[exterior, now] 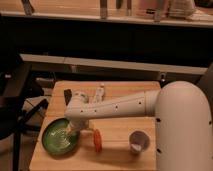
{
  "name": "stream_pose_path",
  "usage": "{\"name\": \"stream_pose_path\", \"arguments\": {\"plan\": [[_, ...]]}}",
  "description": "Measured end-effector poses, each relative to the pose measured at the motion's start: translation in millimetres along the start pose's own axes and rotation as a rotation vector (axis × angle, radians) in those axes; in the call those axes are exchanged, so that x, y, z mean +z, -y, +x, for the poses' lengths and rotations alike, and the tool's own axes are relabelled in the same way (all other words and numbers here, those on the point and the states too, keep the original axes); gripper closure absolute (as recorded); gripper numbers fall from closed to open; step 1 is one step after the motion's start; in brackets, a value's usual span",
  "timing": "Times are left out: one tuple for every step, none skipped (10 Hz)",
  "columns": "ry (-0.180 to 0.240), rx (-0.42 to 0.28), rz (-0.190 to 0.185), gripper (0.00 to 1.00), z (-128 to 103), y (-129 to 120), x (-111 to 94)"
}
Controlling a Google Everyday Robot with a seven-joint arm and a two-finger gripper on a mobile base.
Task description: Pick up the ceramic bowl
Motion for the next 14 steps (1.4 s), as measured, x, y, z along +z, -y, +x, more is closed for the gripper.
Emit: {"name": "stream_pose_path", "arguments": {"plan": [[0.002, -0.002, 0.000, 0.20, 0, 0, 1], [0.004, -0.007, 0.000, 0.20, 0, 0, 3], [0.008, -0.013, 0.000, 0.20, 0, 1, 5], [0.011, -0.016, 0.001, 0.20, 0, 2, 6], [0.013, -0.018, 0.001, 0.20, 0, 1, 8], [0.016, -0.019, 0.001, 0.20, 0, 0, 9], [0.018, -0.020, 0.000, 0.20, 0, -1, 10], [0.021, -0.022, 0.000, 0.20, 0, -1, 12], [0.023, -0.027, 0.000, 0.20, -1, 0, 14], [0.025, -0.031, 0.002, 0.20, -1, 1, 15], [0.027, -0.035, 0.002, 0.20, -1, 0, 16], [0.028, -0.037, 0.003, 0.20, -1, 0, 16], [0.031, -0.039, 0.003, 0.20, -1, 0, 17], [0.033, -0.041, 0.003, 0.20, -1, -1, 18]]}}
